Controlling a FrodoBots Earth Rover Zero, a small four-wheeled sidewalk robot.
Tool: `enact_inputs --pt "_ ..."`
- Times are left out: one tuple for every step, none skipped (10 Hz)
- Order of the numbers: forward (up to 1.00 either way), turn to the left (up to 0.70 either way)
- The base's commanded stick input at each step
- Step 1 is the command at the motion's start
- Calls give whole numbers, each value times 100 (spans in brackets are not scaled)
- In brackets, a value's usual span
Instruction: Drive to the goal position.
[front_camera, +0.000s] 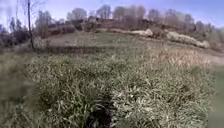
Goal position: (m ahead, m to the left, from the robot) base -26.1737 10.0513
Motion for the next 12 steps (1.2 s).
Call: enact_inputs --pt "-70 -14" --pt "-58 -20" --pt "-45 -27" --pt "-45 -27" --pt "-45 -27" --pt "-45 -27" --pt "-45 -27" --pt "-45 -27" --pt "-45 -27" --pt "-45 -5" --pt "-45 0" --pt "-65 0"
